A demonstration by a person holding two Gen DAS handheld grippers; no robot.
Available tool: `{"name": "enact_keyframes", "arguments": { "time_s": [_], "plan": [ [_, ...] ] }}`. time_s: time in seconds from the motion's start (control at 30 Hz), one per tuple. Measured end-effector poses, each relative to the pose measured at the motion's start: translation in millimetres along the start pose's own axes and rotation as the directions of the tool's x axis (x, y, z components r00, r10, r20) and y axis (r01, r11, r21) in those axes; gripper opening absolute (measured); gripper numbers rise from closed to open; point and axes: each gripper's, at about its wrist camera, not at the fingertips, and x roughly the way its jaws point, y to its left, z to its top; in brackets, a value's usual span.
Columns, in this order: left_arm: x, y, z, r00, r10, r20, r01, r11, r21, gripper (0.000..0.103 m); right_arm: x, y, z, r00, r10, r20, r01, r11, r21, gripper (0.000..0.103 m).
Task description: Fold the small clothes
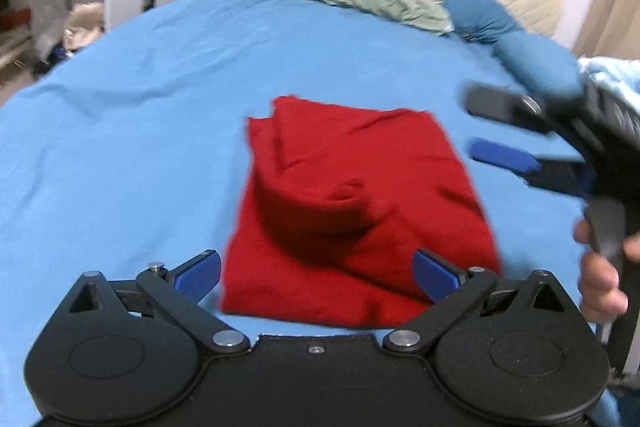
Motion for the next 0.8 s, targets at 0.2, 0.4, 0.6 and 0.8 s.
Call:
{"name": "enact_keyframes", "arguments": {
  "time_s": [0.2, 0.4, 0.6, 0.8],
  "plan": [
    [17, 0, 8, 0.998, -0.058, 0.007, 0.059, 0.995, -0.078, 0.087, -42, 5, -64, 0.963, -0.269, 0.008, 0.267, 0.954, -0.135, 0.1],
    [25, 10, 26, 0.995, -0.1, -0.004, 0.096, 0.971, -0.219, 0.087, -26, 16, -115, 0.946, -0.321, -0.039, 0.311, 0.937, -0.157, 0.1],
    [39, 32, 27, 0.993, -0.104, -0.057, 0.077, 0.933, -0.353, 0.068, -16, 18, -124, 0.933, -0.355, -0.05, 0.334, 0.911, -0.24, 0.1],
    [29, 63, 10, 0.992, -0.075, -0.102, 0.031, 0.924, -0.381, 0.058, -8, 17, -124, 0.91, -0.414, -0.021, 0.391, 0.873, -0.291, 0.1]
  ]
}}
